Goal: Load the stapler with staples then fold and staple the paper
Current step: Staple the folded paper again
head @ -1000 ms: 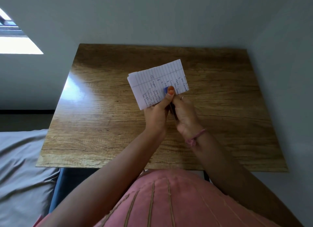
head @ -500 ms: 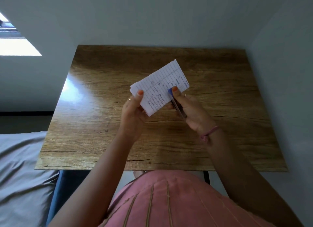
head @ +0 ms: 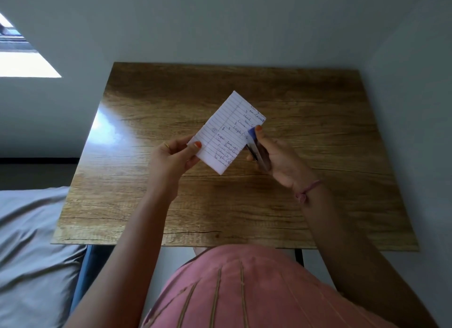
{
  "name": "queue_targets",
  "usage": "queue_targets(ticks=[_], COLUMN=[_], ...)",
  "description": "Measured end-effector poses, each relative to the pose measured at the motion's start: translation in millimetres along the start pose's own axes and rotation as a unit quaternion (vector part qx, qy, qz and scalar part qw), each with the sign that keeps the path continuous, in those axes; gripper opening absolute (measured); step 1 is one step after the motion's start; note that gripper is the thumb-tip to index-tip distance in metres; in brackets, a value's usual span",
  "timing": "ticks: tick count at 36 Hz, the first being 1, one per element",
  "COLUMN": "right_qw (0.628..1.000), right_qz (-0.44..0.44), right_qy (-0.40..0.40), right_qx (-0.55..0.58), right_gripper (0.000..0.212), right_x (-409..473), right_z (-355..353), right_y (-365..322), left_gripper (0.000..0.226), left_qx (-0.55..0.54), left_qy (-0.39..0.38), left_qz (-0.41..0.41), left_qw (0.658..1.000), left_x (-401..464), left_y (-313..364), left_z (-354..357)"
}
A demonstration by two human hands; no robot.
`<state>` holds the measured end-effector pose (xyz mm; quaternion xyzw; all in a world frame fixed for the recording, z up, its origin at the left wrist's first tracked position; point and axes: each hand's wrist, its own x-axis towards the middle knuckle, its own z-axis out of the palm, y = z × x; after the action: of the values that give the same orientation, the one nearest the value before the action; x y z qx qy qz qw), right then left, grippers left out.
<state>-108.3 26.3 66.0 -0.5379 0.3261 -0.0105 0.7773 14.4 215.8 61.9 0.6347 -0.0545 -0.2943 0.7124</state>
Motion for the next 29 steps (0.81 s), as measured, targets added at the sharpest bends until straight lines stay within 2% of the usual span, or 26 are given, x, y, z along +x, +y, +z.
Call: queue_targets(ticks=[6, 10, 13, 15, 17, 21, 25, 29], right_qw=[0.999, 0.997, 0.995, 0.981, 0.962, 0.908, 0.875, 0.853], right_qz=[-0.005, -0.026, -0.046, -0.062, -0.1, -0.152, -0.161, -0.167], right_qy=[-0.007, 0.026, 0.082, 0.137, 0.198, 0.298, 0.345, 0.384], right_qx=[0.045, 0.072, -0.033, -0.124, -0.161, -0.253, -0.3, -0.312], right_gripper=[0.031, 0.024, 0.021, 0.031, 0.038, 0.036, 0.031, 0.047], right_x=[3.7, 6.9, 12.4, 16.6, 21.6, 36.0, 53.6, 69.8], right_z=[-10.0, -16.3, -19.6, -19.5, -18.6, -20.3, -21.6, -20.4], right_y=[9.7, 17.1, 22.4, 25.4, 28.3, 32.9, 32.9, 32.3], left_gripper=[0.011, 0.012, 0.011, 0.011, 0.011, 0.018, 0.009, 0.011], left_qx=[-0.056, -0.085, -0.106, -0.107, -0.107, -0.085, -0.065, -0.006], left_qy=[0.046, 0.085, 0.112, 0.13, 0.145, 0.166, 0.178, 0.189], left_qz=[-0.016, -0.023, -0.021, -0.018, -0.019, -0.022, -0.033, -0.016], left_qw=[0.997, 0.992, 0.988, 0.986, 0.983, 0.982, 0.981, 0.982], left_x=[1.6, 4.1, 7.1, 9.6, 12.8, 20.1, 26.6, 30.4], left_y=[-4.5, -9.5, -13.2, -15.9, -19.0, -25.3, -34.5, -47.6], left_z=[-1.1, -3.9, -7.3, -10.3, -14.1, -20.4, -22.0, -23.2])
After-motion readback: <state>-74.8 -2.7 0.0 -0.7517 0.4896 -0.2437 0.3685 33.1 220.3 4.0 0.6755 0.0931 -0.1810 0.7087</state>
